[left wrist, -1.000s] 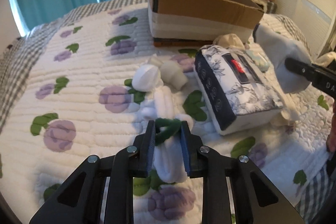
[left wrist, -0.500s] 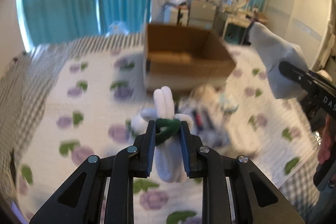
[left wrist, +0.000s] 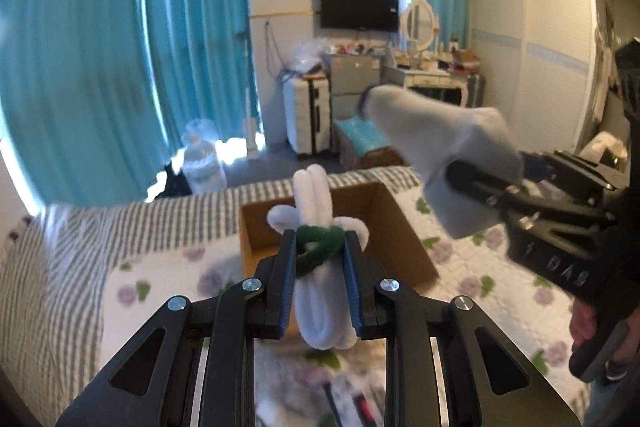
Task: Organize soft objects
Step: 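Carry both items to the cardboard box and release them inside, then grasp the white face mask with the right gripper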
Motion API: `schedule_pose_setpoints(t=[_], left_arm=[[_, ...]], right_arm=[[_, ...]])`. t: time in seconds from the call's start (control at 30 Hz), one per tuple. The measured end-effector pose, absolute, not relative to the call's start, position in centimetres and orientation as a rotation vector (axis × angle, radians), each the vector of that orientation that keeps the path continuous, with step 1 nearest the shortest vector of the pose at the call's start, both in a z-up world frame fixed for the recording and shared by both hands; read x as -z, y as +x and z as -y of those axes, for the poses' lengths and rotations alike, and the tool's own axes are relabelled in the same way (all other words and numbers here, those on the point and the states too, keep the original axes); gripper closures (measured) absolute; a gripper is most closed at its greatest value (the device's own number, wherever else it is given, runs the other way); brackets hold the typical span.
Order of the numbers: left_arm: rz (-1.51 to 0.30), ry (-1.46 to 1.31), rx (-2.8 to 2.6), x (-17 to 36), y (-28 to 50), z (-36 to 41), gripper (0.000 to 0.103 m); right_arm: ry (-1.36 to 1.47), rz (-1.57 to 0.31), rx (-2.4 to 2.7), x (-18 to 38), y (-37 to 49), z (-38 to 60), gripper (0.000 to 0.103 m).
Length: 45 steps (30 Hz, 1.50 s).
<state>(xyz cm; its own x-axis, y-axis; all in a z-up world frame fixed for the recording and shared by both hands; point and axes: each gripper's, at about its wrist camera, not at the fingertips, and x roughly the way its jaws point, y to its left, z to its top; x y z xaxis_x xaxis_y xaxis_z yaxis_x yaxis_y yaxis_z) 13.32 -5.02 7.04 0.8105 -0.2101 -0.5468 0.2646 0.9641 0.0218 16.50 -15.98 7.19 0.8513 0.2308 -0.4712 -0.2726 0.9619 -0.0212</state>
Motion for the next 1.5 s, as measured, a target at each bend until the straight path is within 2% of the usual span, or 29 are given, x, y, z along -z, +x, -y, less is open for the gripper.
schedule_pose_setpoints(t=[0.27,0.37,0.47,0.53,0.57,0.6,0.7,1.0,1.2,1.33,1.5], left_arm=[[-0.674,0.142,0.238,0.4,22.3,5.8,0.081],[-0.721,0.137,0.221,3.2,23.9,5.5,0.077],[-0.743,0.124,0.215,4.2,24.7,5.8,0.074],[-0.75,0.116,0.204,4.2,25.0,5.9,0.057],[-0.748,0.113,0.188,4.1,25.0,5.9,0.042],[-0.742,0.113,0.18,3.7,24.8,6.3,0.035],[-0.683,0.123,0.146,2.2,23.5,6.6,0.028],[-0.575,0.117,0.117,-5.8,15.5,5.4,0.024],[-0.516,0.109,0.12,-10.2,9.2,4.9,0.024],[-0.493,0.12,0.101,-10.4,5.6,4.5,0.024],[-0.525,0.098,0.078,-7.6,2.6,4.2,0.024]], right_arm=[[-0.038,-0.68,-0.306,0.1,26.3,15.3,0.059],[-0.03,-0.709,-0.321,2.4,28.0,15.2,0.059],[-0.004,-0.693,-0.329,3.3,28.6,16.1,0.054],[0.007,-0.671,-0.336,3.0,28.8,16.4,0.039],[0.011,-0.661,-0.337,2.8,28.7,16.9,0.029],[0.016,-0.633,-0.323,2.1,28.3,17.3,0.025],[-0.001,-0.588,-0.295,-0.1,26.8,17.6,0.024],[-0.069,-0.499,-0.214,-9.3,18.6,20.3,0.014],[-0.1,-0.463,-0.204,-14.9,12.0,21.7,0.012],[-0.112,-0.483,-0.207,-14.8,7.4,22.5,0.012],[-0.137,-0.554,-0.226,-10.4,4.4,22.3,0.012]])
